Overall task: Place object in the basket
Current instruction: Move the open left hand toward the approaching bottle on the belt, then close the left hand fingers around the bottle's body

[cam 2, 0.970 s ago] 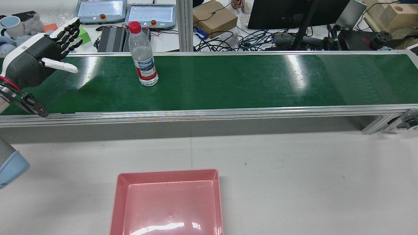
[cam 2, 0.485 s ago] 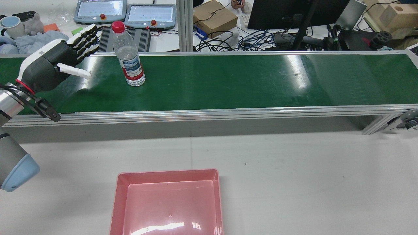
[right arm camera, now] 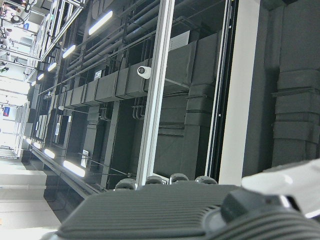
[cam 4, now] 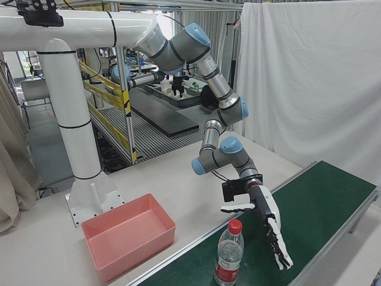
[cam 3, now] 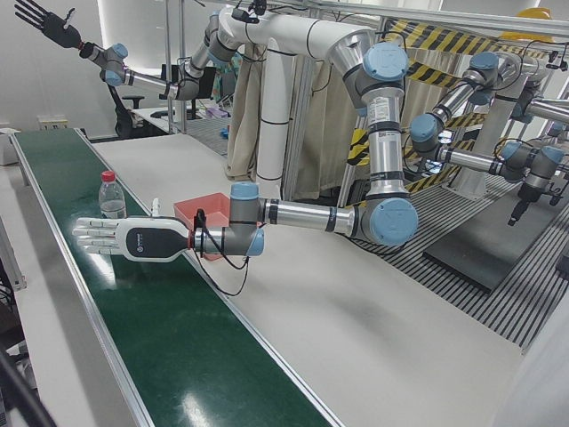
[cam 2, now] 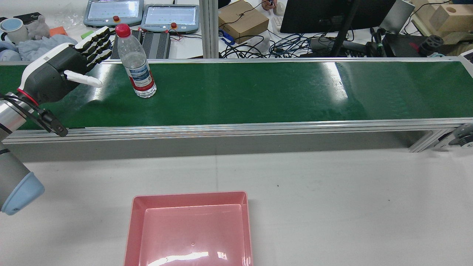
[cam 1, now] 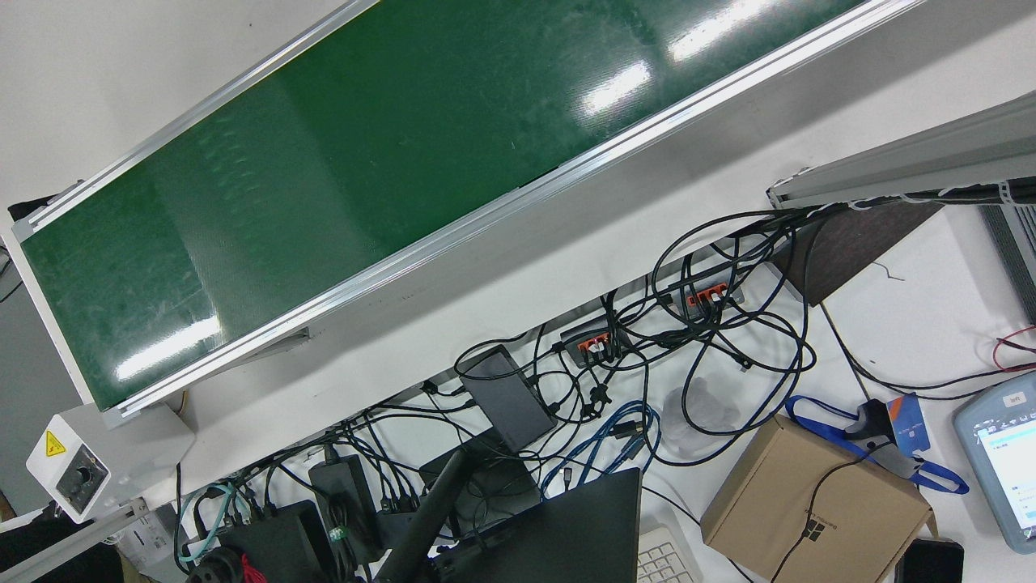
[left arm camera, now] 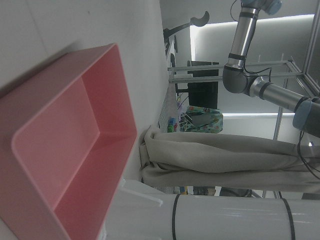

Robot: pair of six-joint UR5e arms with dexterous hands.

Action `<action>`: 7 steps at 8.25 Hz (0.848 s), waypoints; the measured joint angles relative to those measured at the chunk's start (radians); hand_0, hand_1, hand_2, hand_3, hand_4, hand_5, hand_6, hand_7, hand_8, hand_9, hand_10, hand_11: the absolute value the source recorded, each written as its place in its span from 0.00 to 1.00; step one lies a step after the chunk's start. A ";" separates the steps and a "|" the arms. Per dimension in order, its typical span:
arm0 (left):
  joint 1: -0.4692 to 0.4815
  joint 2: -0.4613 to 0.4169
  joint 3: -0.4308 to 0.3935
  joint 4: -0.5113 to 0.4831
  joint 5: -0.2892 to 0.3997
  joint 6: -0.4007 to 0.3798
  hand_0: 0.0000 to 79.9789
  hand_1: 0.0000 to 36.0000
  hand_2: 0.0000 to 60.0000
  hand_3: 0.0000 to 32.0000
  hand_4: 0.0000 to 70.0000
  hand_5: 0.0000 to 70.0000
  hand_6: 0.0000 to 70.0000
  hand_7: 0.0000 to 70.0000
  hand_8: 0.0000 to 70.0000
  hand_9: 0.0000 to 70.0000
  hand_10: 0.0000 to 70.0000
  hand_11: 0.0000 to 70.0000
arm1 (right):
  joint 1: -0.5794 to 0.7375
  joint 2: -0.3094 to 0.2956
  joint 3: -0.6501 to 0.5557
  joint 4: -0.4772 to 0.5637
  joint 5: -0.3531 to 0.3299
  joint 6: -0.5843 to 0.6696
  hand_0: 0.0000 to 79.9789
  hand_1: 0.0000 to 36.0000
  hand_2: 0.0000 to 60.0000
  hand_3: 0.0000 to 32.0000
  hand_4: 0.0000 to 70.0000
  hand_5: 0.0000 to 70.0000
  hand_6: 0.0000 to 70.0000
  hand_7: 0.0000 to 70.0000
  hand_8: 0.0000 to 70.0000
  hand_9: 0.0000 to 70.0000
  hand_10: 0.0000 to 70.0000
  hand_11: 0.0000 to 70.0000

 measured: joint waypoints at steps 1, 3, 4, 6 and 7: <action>-0.007 0.000 0.002 0.000 -0.001 0.003 0.65 0.49 0.00 0.00 0.00 0.12 0.02 0.00 0.00 0.03 0.04 0.09 | 0.000 0.000 0.000 0.000 0.000 0.000 0.00 0.00 0.00 0.00 0.00 0.00 0.00 0.00 0.00 0.00 0.00 0.00; -0.018 -0.001 0.003 0.001 -0.002 0.005 0.65 0.50 0.02 0.00 0.00 0.12 0.02 0.00 0.00 0.03 0.04 0.09 | 0.000 0.000 0.000 0.000 0.000 0.000 0.00 0.00 0.00 0.00 0.00 0.00 0.00 0.00 0.00 0.00 0.00 0.00; -0.020 -0.006 0.003 0.002 -0.002 0.005 0.65 0.50 0.02 0.00 0.00 0.12 0.02 0.00 0.00 0.03 0.04 0.10 | 0.000 0.000 0.000 0.000 0.000 0.000 0.00 0.00 0.00 0.00 0.00 0.00 0.00 0.00 0.00 0.00 0.00 0.00; -0.019 -0.026 0.005 0.008 -0.001 0.006 0.65 0.50 0.03 0.00 0.00 0.13 0.02 0.00 0.00 0.03 0.04 0.10 | 0.000 0.000 0.000 0.000 0.000 0.000 0.00 0.00 0.00 0.00 0.00 0.00 0.00 0.00 0.00 0.00 0.00 0.00; -0.019 -0.034 0.013 0.010 -0.001 0.006 0.65 0.51 0.04 0.00 0.00 0.13 0.02 0.00 0.00 0.03 0.04 0.09 | 0.000 0.000 0.000 0.000 0.000 0.000 0.00 0.00 0.00 0.00 0.00 0.00 0.00 0.00 0.00 0.00 0.00 0.00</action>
